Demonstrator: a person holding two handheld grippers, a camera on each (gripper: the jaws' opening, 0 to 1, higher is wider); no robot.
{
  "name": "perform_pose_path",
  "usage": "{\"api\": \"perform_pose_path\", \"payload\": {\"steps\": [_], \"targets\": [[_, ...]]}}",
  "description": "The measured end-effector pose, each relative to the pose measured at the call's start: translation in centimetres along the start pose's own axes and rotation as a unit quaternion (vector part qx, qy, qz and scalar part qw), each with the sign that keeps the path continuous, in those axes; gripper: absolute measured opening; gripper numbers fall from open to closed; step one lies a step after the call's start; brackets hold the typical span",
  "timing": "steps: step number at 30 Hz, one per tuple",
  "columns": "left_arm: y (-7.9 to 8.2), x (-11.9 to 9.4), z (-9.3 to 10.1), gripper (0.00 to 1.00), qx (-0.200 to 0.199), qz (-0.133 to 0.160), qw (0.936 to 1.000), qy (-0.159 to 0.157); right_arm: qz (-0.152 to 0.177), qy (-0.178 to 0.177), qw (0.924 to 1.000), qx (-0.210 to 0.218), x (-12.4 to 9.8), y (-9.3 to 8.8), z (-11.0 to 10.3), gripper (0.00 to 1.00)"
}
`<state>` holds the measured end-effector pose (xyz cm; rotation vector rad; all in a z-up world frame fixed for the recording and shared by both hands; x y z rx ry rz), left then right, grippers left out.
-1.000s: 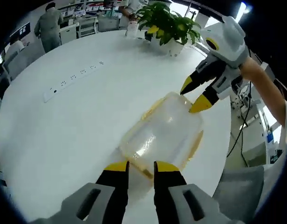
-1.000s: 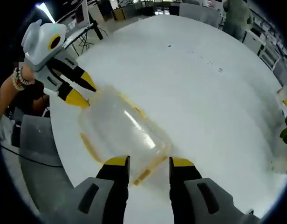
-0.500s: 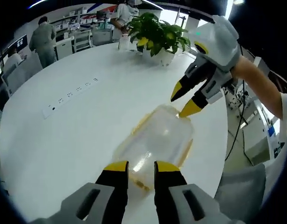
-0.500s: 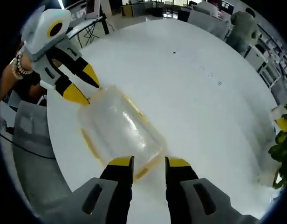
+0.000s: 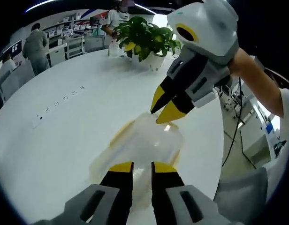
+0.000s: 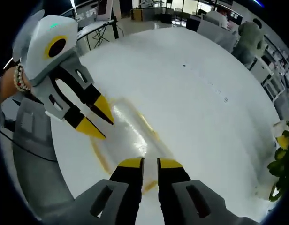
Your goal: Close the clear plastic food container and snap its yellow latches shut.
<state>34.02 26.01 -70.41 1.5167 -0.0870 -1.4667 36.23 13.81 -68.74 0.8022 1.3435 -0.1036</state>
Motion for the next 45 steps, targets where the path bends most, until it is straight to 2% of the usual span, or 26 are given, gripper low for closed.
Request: {"api": "perform_pose_path", "payload": {"steps": [3, 10, 18, 24, 34, 45], "targets": [[0.1, 0.5, 0.5, 0.04, 0.000, 0.003, 1.0000, -0.007, -0.001, 0.008, 1.0000, -0.006, 0.5, 0.5, -0.4, 0.08], [-0.1, 1.1, 1.3, 0.00, -0.001, 0.007, 0.9997, -0.023, 0.008, 0.013, 0.9997, -0.021, 1.2, 1.6, -0.9, 0.00], [0.0, 1.7, 1.8, 0.00, -0.002, 0.015, 0.9993, -0.034, 0.007, 0.029, 0.9990, -0.034, 2.3, 2.4, -1.7, 0.00], [-0.5, 2.2, 2.0, 0.00, 0.001, 0.001, 0.9991, -0.042, 0.000, 0.040, 0.9983, -0.043, 3.0, 2.4, -2.2, 0.00], [-0.8, 2.0, 2.4, 0.00, -0.007, 0.001, 0.9984, -0.055, 0.024, 0.008, 0.9989, -0.041, 3.3, 3.9, -0.4, 0.00], [-1.6, 1.5, 3.1, 0.00, -0.015, 0.001, 0.9974, -0.071, 0.025, -0.008, 0.9992, -0.031, 4.5, 4.4, 1.1, 0.00]]}}
Point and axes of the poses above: the point that each gripper's makers call its tool centre point, and the gripper's own axes: x roughly forward along the fingers, z roughly to its right, y roughly out of its top, the point moved 7 cm from there along -x, roughly backward along the fingers, and after that the axes turned 3 degrees about -x, right-handed, at the moved point
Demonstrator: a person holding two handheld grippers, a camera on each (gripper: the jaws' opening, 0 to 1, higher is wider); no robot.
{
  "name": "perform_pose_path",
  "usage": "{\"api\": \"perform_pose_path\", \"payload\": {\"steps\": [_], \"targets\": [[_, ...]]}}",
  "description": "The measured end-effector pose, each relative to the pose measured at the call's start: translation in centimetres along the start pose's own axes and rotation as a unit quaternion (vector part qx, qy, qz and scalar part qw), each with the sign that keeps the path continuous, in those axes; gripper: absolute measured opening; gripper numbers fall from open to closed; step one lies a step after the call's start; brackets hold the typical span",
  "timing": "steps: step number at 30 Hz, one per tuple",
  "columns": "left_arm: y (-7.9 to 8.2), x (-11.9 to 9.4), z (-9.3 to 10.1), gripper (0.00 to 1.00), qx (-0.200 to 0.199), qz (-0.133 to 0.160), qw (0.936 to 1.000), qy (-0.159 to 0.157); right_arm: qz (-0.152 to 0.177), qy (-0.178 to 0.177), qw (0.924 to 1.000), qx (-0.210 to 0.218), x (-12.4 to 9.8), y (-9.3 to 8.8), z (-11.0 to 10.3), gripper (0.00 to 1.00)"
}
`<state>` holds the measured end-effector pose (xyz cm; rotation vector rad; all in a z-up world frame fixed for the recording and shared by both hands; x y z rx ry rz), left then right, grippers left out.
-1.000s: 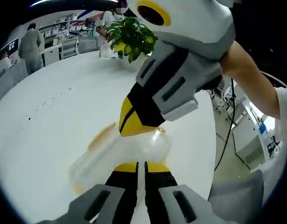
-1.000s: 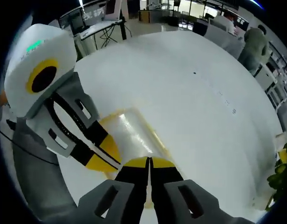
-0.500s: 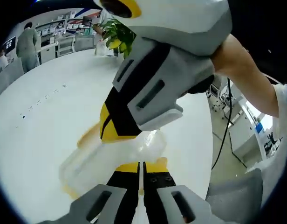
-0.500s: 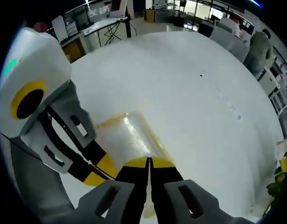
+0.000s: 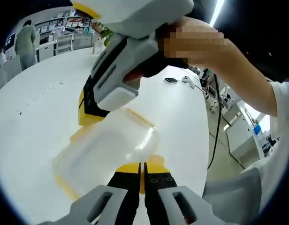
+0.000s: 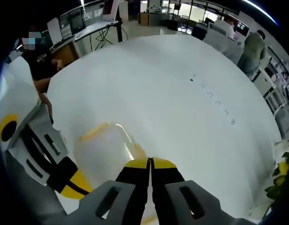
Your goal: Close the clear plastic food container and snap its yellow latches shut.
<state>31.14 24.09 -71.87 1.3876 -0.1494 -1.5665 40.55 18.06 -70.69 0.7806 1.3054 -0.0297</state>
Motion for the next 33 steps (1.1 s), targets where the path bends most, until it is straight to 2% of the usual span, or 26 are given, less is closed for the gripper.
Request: {"api": "perform_pose_path", "payload": {"steps": [6, 14, 19, 23, 24, 28, 31, 33], "targets": [[-0.7, -0.4, 0.6, 0.00, 0.010, -0.003, 0.9999, -0.009, -0.011, 0.005, 0.9999, 0.010, 1.1, -0.1, 0.4, 0.00], [-1.1, -0.8, 1.3, 0.00, 0.000, -0.002, 0.9996, -0.029, -0.019, 0.002, 0.9997, 0.017, 1.8, -0.3, 0.9, 0.00], [-2.2, -0.4, 1.4, 0.00, 0.010, -0.023, 0.9993, -0.028, -0.019, 0.001, 0.9996, 0.020, 1.8, -0.4, 1.0, 0.00], [-2.9, 0.3, 0.7, 0.00, 0.022, -0.041, 0.9989, -0.010, -0.019, 0.001, 0.9996, 0.019, 1.8, -0.4, 0.9, 0.00], [-3.0, 0.3, 0.8, 0.00, 0.022, -0.047, 0.9985, -0.018, -0.018, 0.001, 0.9997, 0.018, 1.8, -0.4, 0.9, 0.00], [-2.8, 0.2, 1.2, 0.00, 0.027, -0.040, 0.9986, -0.021, -0.018, 0.001, 0.9997, 0.015, 1.8, -0.4, 1.0, 0.00], [-1.5, -0.6, 1.7, 0.02, 0.046, -0.007, 0.9981, -0.041, -0.017, 0.002, 0.9997, 0.014, 1.6, -0.5, 1.1, 0.00], [-0.8, -1.1, 1.7, 0.05, 0.059, 0.009, 0.9973, -0.042, -0.014, 0.004, 0.9999, 0.009, 1.3, -0.4, 1.3, 0.00]]}}
Point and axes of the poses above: the point that each gripper's makers call its tool centre point, and the gripper's own axes: x roughly forward along the fingers, z roughly to its right, y roughly out of its top, the point moved 7 cm from there along -x, roughly backward along the fingers, and after that the axes turned 3 degrees about -x, right-handed, at the moved point
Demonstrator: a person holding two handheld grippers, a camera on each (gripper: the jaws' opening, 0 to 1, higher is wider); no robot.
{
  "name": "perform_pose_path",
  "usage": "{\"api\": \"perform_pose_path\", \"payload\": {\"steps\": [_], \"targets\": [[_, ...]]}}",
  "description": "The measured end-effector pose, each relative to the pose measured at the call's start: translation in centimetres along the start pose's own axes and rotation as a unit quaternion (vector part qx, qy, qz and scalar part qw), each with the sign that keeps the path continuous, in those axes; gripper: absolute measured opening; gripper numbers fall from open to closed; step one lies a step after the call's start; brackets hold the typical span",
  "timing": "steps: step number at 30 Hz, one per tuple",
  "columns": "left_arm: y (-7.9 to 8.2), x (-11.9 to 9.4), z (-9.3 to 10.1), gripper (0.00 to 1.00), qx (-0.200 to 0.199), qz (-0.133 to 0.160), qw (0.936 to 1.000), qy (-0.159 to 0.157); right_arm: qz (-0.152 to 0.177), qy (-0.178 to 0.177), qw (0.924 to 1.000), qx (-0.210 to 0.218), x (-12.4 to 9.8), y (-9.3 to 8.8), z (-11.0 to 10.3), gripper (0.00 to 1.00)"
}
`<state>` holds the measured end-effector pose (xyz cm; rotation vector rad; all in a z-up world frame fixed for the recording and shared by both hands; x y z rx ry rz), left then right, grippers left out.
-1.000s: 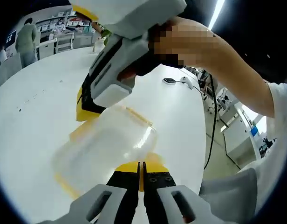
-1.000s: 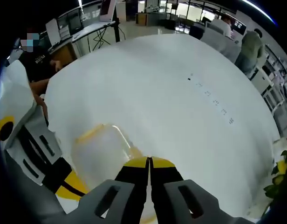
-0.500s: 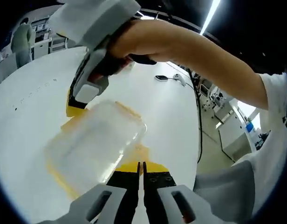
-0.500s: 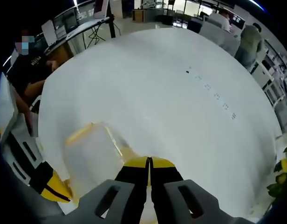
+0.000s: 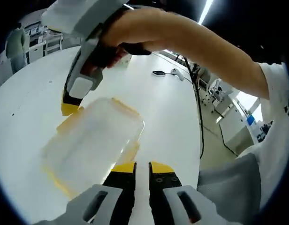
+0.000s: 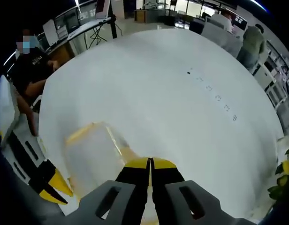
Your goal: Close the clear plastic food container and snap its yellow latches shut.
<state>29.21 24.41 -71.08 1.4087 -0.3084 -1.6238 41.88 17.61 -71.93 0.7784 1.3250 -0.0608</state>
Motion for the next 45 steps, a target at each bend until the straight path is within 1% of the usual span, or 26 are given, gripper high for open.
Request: {"api": "perform_pose_path", "payload": {"steps": [2, 3, 4, 6, 8, 9, 11, 13, 14, 17, 18, 19, 20, 23, 24, 27, 29, 32, 34, 35, 36, 37, 38, 40, 43, 45], "targets": [[0.7, -0.5, -0.4, 0.07, 0.020, 0.009, 0.9997, 0.009, 0.002, 0.003, 1.0000, -0.007, -0.4, 0.1, 0.1, 0.00], [0.9, -0.6, -0.8, 0.09, 0.023, 0.012, 0.9995, 0.020, 0.003, 0.005, 0.9999, -0.012, -0.6, 0.3, 0.1, 0.00], [1.0, -0.6, -1.0, 0.11, 0.026, 0.011, 0.9993, 0.024, 0.004, 0.008, 0.9998, -0.018, -0.8, 0.3, 0.1, 0.01], [1.3, -0.6, -1.6, 0.13, 0.033, 0.012, 0.9989, 0.031, 0.008, 0.018, 0.9992, -0.036, -1.2, 0.5, -0.1, 0.03], [1.5, -0.5, -2.0, 0.17, 0.054, 0.014, 0.9977, 0.039, 0.002, 0.029, 0.9983, -0.051, -1.4, 0.5, -0.4, 0.06], [1.5, -0.4, -2.1, 0.19, 0.065, 0.014, 0.9970, 0.041, 0.000, 0.030, 0.9981, -0.054, -1.5, 0.4, -0.4, 0.08], [1.6, -0.1, -2.1, 0.24, 0.080, 0.013, 0.9958, 0.043, -0.004, 0.041, 0.9961, -0.078, -1.6, 0.4, -0.4, 0.11], [1.7, 0.1, -2.2, 0.29, 0.090, 0.013, 0.9948, 0.045, -0.010, 0.049, 0.9955, -0.080, -1.7, 0.3, -0.5, 0.15], [1.7, 0.2, -2.1, 0.30, 0.098, 0.012, 0.9944, 0.038, -0.011, 0.061, 0.9943, -0.087, -1.8, 0.4, -0.6, 0.17], [1.6, 0.5, -1.9, 0.36, 0.106, 0.012, 0.9937, 0.034, -0.021, 0.084, 0.9912, -0.100, -1.9, 0.3, -0.9, 0.24], [1.6, 0.6, -1.9, 0.38, 0.118, 0.012, 0.9924, 0.033, -0.027, 0.095, 0.9895, -0.105, -2.0, 0.2, -1.0, 0.27], [1.6, 0.7, -1.9, 0.40, 0.127, 0.011, 0.9913, 0.034, -0.032, 0.098, 0.9891, -0.105, -2.0, 0.3, -1.1, 0.30], [1.5, 0.8, -1.9, 0.40, 0.142, 0.006, 0.9891, 0.036, -0.034, 0.101, 0.9884, -0.108, -2.0, 0.3, -1.1, 0.31], [1.1, 1.0, -1.9, 0.41, 0.159, -0.006, 0.9866, 0.036, -0.044, 0.114, 0.9848, -0.123, -2.0, 0.3, -1.3, 0.33], [1.0, 1.1, -1.9, 0.42, 0.174, -0.010, 0.9841, 0.037, -0.047, 0.119, 0.9836, -0.128, -1.9, 0.4, -1.3, 0.35], [0.7, 1.3, -2.0, 0.44, 0.192, -0.017, 0.9804, 0.039, -0.061, 0.131, 0.9799, -0.137, -1.5, 0.3, -1.7, 0.40], [0.6, 1.5, -2.0, 0.44, 0.213, -0.022, 0.9759, 0.045, -0.073, 0.137, 0.9751, -0.159, -1.3, 0.2, -1.9, 0.39], [0.5, 1.6, -1.9, 0.43, 0.225, -0.022, 0.9733, 0.043, -0.085, 0.145, 0.9726, -0.161, -0.8, 0.0, -2.2, 0.39], [0.7, 1.7, -1.9, 0.41, 0.240, -0.021, 0.9693, 0.049, -0.088, 0.154, 0.9718, -0.155, -0.8, 0.0, -2.1, 0.38], [0.7, 1.7, -1.9, 0.41, 0.242, -0.020, 0.9688, 0.050, -0.086, 0.153, 0.9722, -0.155, -0.7, 0.2, -1.9, 0.38], [0.6, 1.8, -2.0, 0.40, 0.245, -0.022, 0.9679, 0.052, -0.089, 0.158, 0.9705, -0.159, -0.4, 0.4, -1.5, 0.39], [0.6, 1.8, -2.0, 0.39, 0.251, -0.021, 0.9661, 0.054, -0.091, 0.162, 0.9696, -0.159, -0.4, 0.4, -1.5, 0.38], [0.7, 1.8, -2.1, 0.38, 0.257, -0.021, 0.9646, 0.058, -0.096, 0.173, 0.9671, -0.160, -0.4, 0.4, -1.6, 0.37], [0.8, 1.8, -2.3, 0.35, 0.261, -0.020, 0.9633, 0.060, -0.100, 0.183, 0.9647, -0.161, -0.3, 0.4, -1.8, 0.34], [0.8, 1.8, -2.4, 0.33, 0.268, -0.020, 0.9613, 0.062, -0.108, 0.199, 0.9598, -0.166, -0.3, 0.4, -2.1, 0.29], [0.7, 1.8, -2.3, 0.33, 0.274, -0.020, 0.9596, 0.062, -0.113, 0.200, 0.9586, -0.168, -0.3, 0.5, -2.1, 0.29]]}}
Point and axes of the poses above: the point that each gripper's makers call its tool centre point, and the gripper's own axes: x roughly forward along the fingers, z roughly to its right, y roughly out of its top, the point moved 7 cm from there along -x, roughly backward along the fingers, and after that the axes turned 3 degrees about -x, right-handed, at the moved point
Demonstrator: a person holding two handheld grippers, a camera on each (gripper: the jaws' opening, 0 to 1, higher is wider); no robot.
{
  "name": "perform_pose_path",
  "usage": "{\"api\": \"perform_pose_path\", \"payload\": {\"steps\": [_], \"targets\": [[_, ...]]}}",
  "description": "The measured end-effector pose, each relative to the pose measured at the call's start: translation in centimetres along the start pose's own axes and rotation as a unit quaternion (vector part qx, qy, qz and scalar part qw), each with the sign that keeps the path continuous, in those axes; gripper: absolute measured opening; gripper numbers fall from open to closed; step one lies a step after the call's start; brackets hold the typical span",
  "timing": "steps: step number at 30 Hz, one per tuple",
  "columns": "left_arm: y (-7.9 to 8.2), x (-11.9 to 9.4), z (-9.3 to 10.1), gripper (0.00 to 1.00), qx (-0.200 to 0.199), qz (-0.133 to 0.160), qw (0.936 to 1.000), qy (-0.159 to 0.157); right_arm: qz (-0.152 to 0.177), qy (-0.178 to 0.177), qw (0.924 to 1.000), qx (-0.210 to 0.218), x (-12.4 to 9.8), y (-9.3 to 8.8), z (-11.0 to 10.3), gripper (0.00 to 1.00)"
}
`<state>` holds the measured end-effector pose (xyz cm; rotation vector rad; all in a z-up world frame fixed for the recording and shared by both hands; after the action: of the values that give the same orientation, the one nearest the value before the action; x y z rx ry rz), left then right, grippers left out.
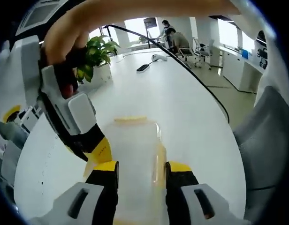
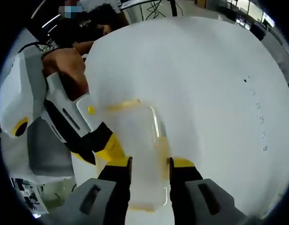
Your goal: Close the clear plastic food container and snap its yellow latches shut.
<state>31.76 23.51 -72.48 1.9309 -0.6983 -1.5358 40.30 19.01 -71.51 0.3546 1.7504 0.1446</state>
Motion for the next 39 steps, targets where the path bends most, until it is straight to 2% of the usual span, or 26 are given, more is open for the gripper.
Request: {"api": "perform_pose_path", "payload": {"steps": [2, 8, 37, 38, 39], "targets": [[-0.07, 0.03, 0.12, 0.34, 0.014, -0.003, 0.9999, 0.001, -0.005, 0.004, 1.0000, 0.003, 0.04, 0.00, -0.07, 0.29], [-0.24, -0.01, 0.13, 0.34, 0.021, 0.002, 0.9998, 0.002, -0.012, 0.010, 0.9999, 0.006, 0.08, -0.09, -0.35, 0.30], [-0.26, 0.52, 0.59, 0.30, 0.083, -0.006, 0.9964, 0.017, -0.015, 0.016, 0.9995, 0.021, 0.23, -0.20, -0.10, 0.30], [-0.82, 0.39, 0.96, 0.30, 0.086, -0.033, 0.9957, 0.006, -0.014, 0.016, 0.9996, 0.020, 0.28, -0.25, -0.10, 0.30], [-0.07, 0.47, 1.00, 0.30, 0.089, -0.015, 0.9957, 0.021, -0.011, 0.018, 0.9995, 0.024, 0.19, -0.28, -0.12, 0.30]]}}
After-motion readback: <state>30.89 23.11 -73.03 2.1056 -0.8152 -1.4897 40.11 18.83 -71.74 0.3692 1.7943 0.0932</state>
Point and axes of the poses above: the point that each gripper's makers call its tool centre point, and the gripper's own axes: x roughly forward along the fingers, z roughly to its right, y roughly out of its top, the point moved 7 cm from there along -x, roughly backward along the fingers, and after that the axes turned 3 degrees about -x, right-handed, at the moved point
